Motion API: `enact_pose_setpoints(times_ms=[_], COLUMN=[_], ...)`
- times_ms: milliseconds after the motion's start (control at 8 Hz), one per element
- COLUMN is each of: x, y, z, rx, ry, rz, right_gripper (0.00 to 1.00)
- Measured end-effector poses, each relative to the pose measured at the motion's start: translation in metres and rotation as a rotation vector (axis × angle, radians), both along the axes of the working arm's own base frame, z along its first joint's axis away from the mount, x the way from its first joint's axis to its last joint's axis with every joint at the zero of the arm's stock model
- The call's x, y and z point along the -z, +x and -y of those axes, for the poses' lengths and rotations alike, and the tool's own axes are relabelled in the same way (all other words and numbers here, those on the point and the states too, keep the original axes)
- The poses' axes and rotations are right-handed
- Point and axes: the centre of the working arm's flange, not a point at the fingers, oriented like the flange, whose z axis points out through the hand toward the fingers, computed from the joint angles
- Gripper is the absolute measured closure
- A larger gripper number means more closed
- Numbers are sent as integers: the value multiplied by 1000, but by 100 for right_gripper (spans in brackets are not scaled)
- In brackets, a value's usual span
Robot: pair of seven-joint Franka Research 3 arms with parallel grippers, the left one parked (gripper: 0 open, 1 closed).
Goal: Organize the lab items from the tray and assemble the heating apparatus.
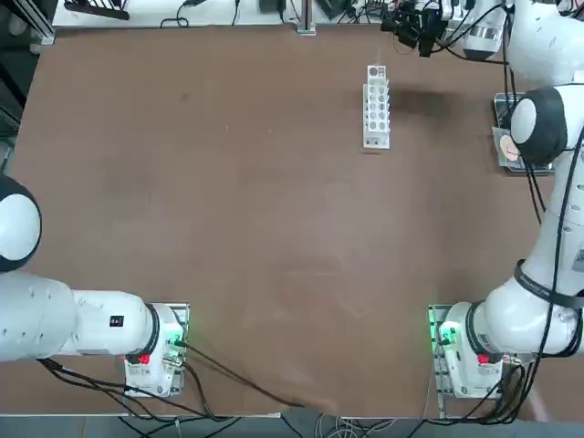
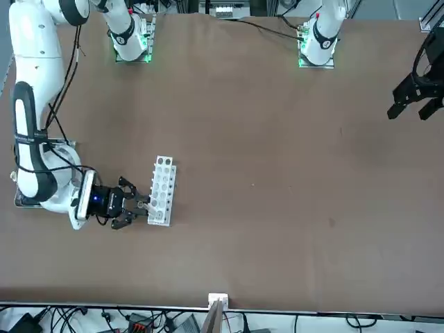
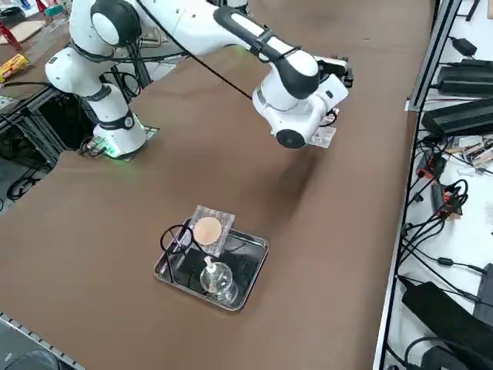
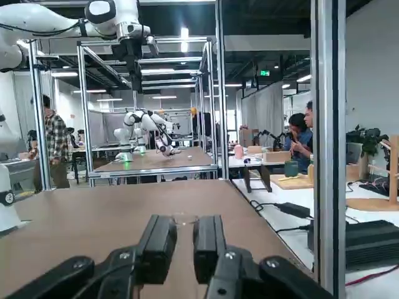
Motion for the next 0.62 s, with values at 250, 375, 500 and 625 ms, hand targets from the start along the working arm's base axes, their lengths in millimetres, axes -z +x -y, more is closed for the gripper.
enact_pose_setpoints(times_ms=[250, 375, 500, 625], x=[16, 21, 25, 28], y=[-2, -3, -3, -4], z=[0, -1, -1, 0], rx=[1, 2, 2, 3], ry=[7, 8, 8, 7], rz=[-14, -14, -9, 1], right_gripper=[78, 78, 78, 78])
